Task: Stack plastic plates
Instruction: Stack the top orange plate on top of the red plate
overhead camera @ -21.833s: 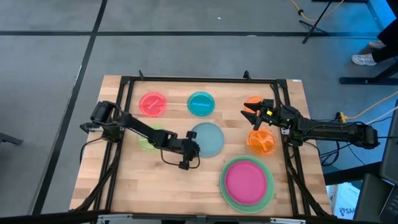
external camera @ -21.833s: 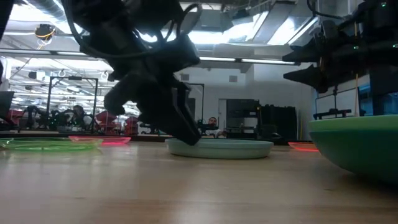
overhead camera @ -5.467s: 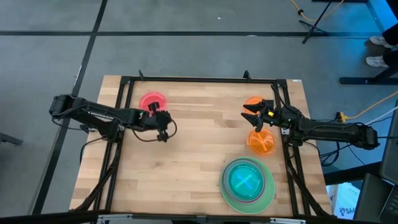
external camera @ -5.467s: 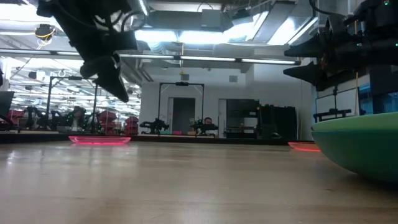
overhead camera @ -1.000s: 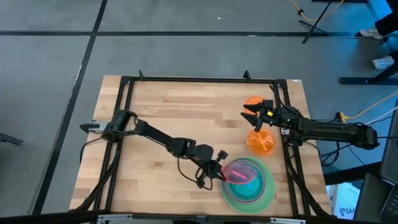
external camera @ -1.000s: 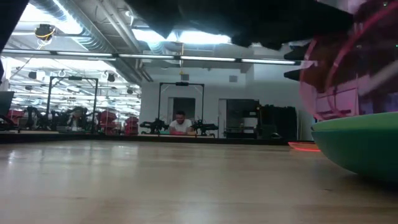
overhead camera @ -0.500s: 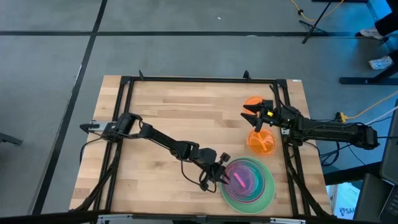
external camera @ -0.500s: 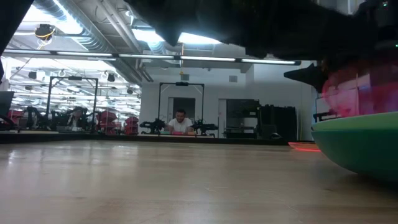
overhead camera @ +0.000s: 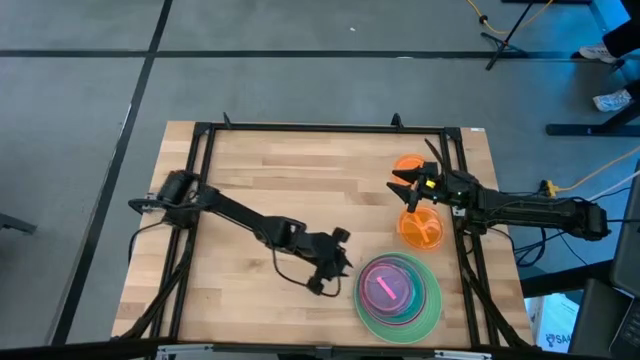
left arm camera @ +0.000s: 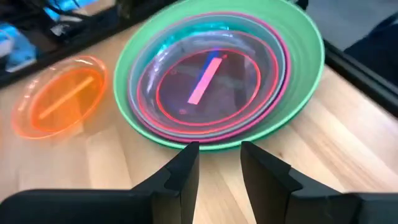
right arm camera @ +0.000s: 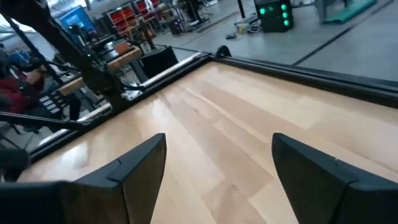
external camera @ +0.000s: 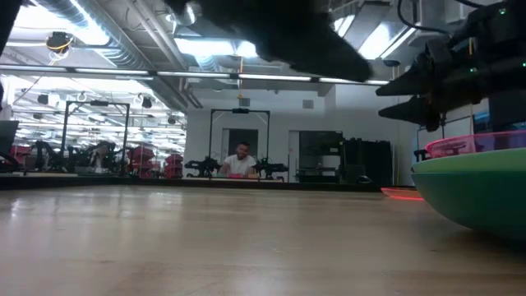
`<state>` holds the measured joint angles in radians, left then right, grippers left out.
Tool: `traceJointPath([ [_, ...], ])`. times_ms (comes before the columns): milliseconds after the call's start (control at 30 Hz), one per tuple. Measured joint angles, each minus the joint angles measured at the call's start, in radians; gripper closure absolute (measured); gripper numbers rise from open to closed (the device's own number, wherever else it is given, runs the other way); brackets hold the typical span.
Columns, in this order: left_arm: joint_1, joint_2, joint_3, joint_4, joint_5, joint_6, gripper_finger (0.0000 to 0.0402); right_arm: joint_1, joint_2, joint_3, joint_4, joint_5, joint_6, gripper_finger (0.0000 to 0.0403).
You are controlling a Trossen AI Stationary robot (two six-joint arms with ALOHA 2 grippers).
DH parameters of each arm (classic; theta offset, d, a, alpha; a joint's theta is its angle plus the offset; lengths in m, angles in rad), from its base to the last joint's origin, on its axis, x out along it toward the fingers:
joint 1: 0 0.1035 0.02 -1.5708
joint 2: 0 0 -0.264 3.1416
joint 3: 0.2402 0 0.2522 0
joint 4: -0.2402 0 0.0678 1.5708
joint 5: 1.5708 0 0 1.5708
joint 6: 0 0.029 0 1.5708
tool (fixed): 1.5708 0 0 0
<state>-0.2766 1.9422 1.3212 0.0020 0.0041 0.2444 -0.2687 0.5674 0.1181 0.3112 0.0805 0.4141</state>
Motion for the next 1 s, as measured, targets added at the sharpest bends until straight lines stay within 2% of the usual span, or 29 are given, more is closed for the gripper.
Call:
traceJointPath([
  [67,-0.007,-0.065,-0.091,0.054,-0.036,-0.01,0.0289,0.0,0.0,0.0,-0.007,0.01,0.003,0.012],
  [167,-0.009,-0.165,-0.262,0.242,-0.091,-0.039,0.0289,0.0,0.002,0.001,-0.025,0.016,0.006,0.012],
  [300,-0.006,-0.273,-0.515,0.502,-0.104,-0.083,0.0289,0.001,0.05,0.023,-0.031,0.013,0.025,0.012],
  [400,-0.01,-0.314,-0.673,0.722,-0.108,-0.112,0.0289,0.0,0.109,0.055,-0.028,0.008,0.026,0.012],
  [500,-0.005,-0.321,-0.784,0.887,-0.166,-0.136,0.0289,0.0,0.205,0.116,-0.045,0.026,0.026,0.012],
  [600,0.01,-0.313,-0.847,1.028,-0.243,-0.13,0.0289,-0.002,0.318,0.208,-0.135,0.07,0.027,0.012],
  [667,0.023,-0.313,-0.867,1.068,-0.266,-0.138,0.0289,-0.002,0.392,0.28,-0.244,0.11,0.026,0.012],
  [833,0.029,-0.313,-0.867,1.074,-0.253,-0.138,0.0289,0.0,0.574,0.4,-0.532,0.239,0.057,0.012],
  [1000,0.025,-0.313,-0.867,1.063,-0.25,-0.14,0.0289,0.0,0.724,0.414,-0.614,0.295,0.123,0.012],
])
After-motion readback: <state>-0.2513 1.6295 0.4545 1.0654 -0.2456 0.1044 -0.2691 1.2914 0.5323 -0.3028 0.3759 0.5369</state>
